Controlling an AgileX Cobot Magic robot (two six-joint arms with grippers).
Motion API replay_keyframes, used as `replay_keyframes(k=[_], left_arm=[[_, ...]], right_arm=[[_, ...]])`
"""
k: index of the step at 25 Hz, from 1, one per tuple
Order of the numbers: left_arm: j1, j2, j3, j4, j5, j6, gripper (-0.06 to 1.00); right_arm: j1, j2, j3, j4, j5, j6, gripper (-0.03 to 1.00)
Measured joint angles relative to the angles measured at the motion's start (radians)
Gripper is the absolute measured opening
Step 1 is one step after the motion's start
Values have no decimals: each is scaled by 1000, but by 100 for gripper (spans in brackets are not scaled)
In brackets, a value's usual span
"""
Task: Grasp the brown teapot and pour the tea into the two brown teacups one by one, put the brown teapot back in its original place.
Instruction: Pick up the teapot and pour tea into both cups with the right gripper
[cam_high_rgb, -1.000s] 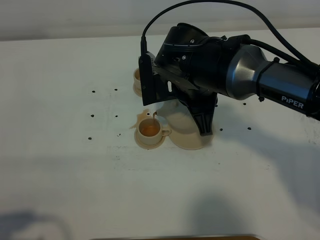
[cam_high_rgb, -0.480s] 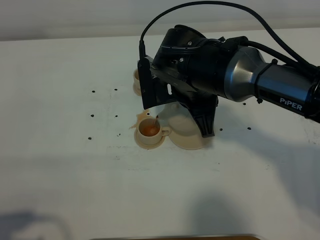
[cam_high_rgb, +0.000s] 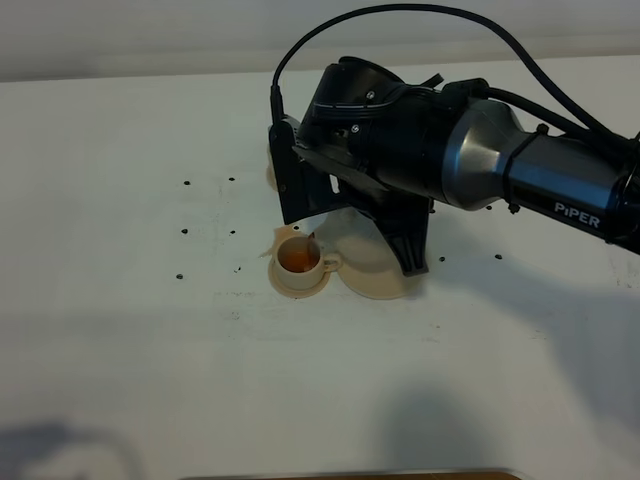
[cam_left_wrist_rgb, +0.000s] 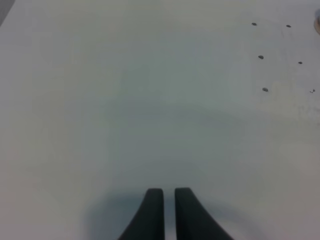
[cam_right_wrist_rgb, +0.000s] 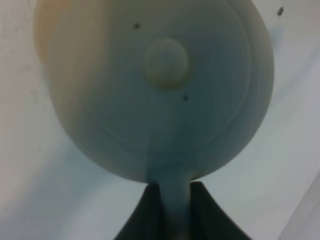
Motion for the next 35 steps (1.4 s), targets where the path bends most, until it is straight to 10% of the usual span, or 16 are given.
replay_keyframes(k=[35], left_arm=[[0, 0, 0, 0, 0, 1, 12]], right_arm=[[35, 0, 0, -45, 3, 1, 8]])
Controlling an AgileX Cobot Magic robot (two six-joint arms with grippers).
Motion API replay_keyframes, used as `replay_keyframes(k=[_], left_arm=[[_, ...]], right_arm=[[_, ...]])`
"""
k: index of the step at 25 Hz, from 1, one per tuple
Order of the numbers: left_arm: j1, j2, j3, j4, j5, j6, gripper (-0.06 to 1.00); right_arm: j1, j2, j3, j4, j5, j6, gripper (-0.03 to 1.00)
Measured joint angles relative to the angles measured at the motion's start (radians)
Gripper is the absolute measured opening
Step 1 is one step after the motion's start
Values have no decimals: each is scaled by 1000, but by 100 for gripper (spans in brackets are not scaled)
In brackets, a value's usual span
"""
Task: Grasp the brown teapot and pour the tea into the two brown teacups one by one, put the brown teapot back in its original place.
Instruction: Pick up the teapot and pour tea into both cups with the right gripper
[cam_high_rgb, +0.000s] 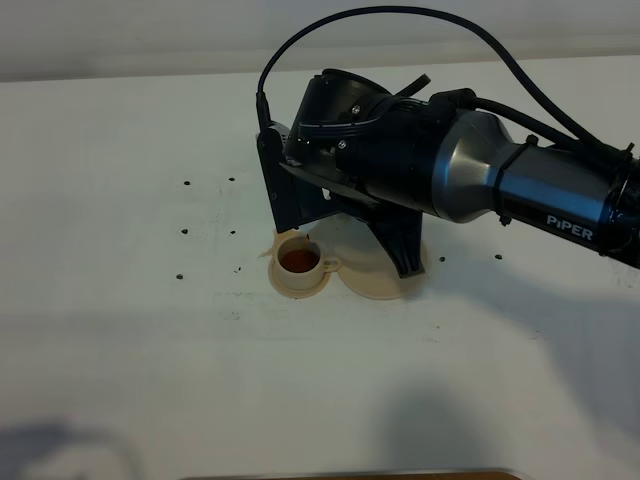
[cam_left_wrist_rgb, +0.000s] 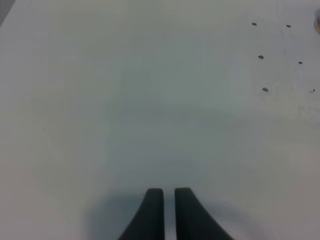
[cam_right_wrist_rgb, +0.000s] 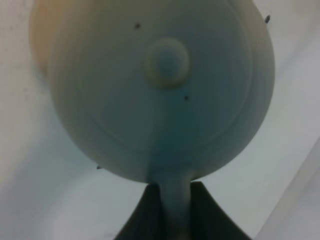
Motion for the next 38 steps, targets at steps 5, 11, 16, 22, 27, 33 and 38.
replay_keyframes(k=[5, 11, 16, 22, 27, 33, 38], left_arm=[[0, 0, 0, 0, 0, 0, 12], [0, 0, 0, 0, 0, 0, 12], [0, 0, 0, 0, 0, -1, 12], [0, 0, 0, 0, 0, -1, 12], [0, 0, 0, 0, 0, -1, 12], [0, 0, 0, 0, 0, -1, 12], [0, 0, 0, 0, 0, -1, 12]], right_arm=[[7, 0, 0, -2, 0, 2, 8], [15, 0, 0, -30, 0, 9, 8], [15, 0, 0, -42, 0, 16, 8], [15, 0, 0, -55, -1, 19, 8], [15, 0, 0, -58, -1, 19, 8], [15, 0, 0, -58, -1, 21, 8], [15, 0, 0, -59, -1, 21, 8]])
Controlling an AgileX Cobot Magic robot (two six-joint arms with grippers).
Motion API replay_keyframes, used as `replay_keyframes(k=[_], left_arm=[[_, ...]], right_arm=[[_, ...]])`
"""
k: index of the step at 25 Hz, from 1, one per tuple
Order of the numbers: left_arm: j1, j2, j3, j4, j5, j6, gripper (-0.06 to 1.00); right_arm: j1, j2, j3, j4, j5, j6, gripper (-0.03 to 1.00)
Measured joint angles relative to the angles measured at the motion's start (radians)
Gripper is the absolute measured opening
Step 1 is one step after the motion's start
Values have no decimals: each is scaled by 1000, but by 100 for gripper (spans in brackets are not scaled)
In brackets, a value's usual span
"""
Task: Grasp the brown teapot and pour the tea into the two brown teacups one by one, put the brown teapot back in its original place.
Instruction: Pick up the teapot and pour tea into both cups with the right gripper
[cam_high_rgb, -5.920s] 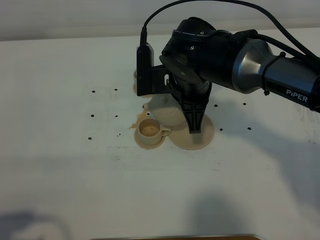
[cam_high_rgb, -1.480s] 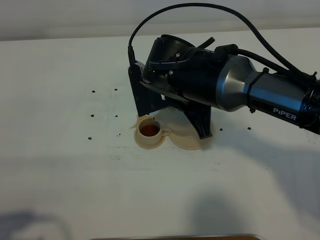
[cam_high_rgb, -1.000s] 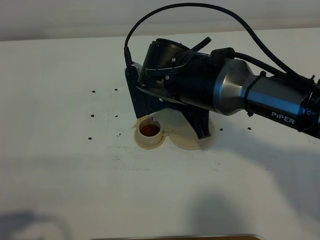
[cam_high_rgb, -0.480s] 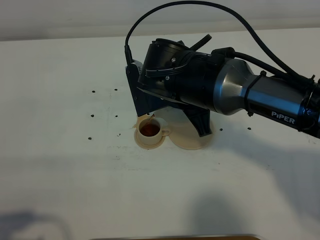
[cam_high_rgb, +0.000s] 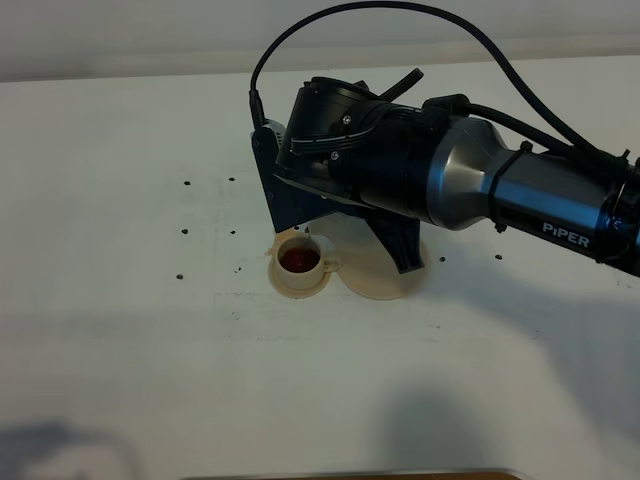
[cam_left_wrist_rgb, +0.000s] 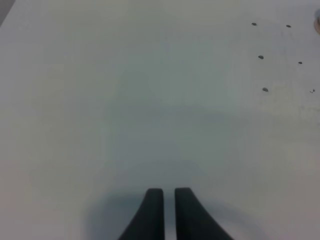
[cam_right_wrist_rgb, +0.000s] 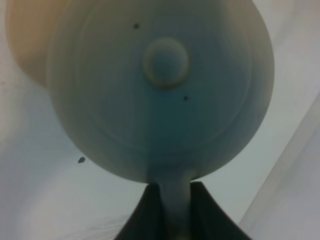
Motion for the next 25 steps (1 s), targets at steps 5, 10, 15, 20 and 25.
replay_keyframes(k=[5, 10, 15, 20, 25], left_arm=[[0, 0, 0, 0, 0, 0, 12], [0, 0, 0, 0, 0, 0, 12], [0, 0, 0, 0, 0, 0, 12], [0, 0, 0, 0, 0, 0, 12], [0, 0, 0, 0, 0, 0, 12]], right_arm=[[7, 0, 0, -6, 0, 0, 8], [13, 0, 0, -6, 0, 0, 8], [21, 0, 0, -9, 0, 0, 8], [21, 0, 0, -18, 0, 1, 8], [21, 0, 0, -31, 0, 6, 8]])
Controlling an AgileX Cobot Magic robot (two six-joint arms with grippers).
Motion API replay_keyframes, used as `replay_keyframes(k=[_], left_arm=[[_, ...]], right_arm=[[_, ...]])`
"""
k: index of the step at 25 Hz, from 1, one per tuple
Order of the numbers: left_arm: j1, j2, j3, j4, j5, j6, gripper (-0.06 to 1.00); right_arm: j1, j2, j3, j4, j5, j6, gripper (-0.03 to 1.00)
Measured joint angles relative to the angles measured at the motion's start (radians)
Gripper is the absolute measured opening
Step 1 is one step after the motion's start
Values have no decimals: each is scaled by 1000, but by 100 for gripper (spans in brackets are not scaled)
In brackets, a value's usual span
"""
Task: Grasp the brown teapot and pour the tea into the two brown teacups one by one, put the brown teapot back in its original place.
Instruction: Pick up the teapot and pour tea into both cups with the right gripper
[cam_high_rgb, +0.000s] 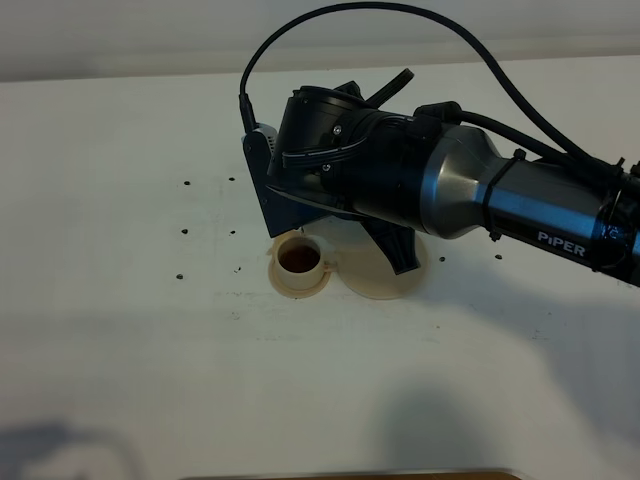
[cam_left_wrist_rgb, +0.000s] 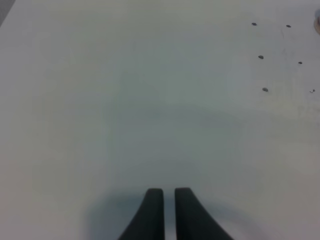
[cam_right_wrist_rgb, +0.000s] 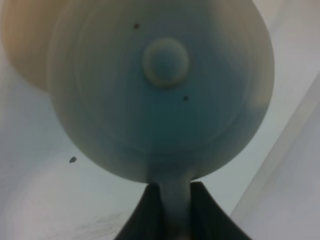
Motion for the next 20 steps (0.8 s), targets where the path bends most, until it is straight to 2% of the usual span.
replay_keyframes(k=[20], left_arm=[[0, 0, 0, 0, 0, 0, 12]], right_arm=[[9, 0, 0, -6, 0, 2, 8]])
